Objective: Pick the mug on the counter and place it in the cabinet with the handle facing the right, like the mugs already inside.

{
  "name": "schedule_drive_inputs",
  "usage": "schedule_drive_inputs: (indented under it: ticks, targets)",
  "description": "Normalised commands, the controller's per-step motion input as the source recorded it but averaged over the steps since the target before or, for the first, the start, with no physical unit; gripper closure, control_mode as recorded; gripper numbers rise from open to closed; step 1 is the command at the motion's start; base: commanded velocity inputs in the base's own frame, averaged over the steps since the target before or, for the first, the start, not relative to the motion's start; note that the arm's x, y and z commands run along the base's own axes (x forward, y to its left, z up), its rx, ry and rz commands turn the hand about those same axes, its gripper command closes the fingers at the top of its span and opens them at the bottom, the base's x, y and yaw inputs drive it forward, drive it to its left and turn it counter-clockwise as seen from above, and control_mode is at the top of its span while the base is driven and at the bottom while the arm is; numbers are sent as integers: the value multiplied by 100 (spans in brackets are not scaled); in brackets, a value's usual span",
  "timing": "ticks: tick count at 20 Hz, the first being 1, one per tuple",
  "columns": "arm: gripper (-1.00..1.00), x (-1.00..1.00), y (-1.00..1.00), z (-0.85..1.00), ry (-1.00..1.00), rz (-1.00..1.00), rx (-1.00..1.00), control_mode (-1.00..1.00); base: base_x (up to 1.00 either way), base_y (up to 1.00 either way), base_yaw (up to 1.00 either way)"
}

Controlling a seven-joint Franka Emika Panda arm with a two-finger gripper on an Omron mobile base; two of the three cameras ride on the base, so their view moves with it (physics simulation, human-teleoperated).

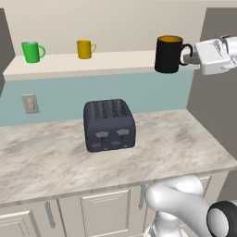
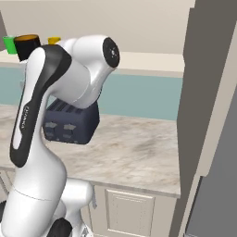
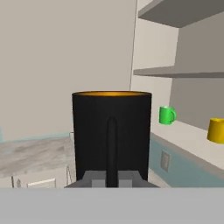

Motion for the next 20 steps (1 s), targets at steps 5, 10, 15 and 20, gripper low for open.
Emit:
schedule_drive_inputs:
  ticks: [5, 10, 15, 20]
  targets:
    - [100, 27, -7, 0, 0, -6, -1, -100, 0, 0, 0]
    - [100, 29, -7, 0, 0, -6, 0, -100, 0, 0, 0]
    - [100, 36, 0, -6, 0, 0, 0, -100, 0, 0, 0]
    - [100, 38, 0, -20, 0, 0, 0, -100, 0, 0, 0]
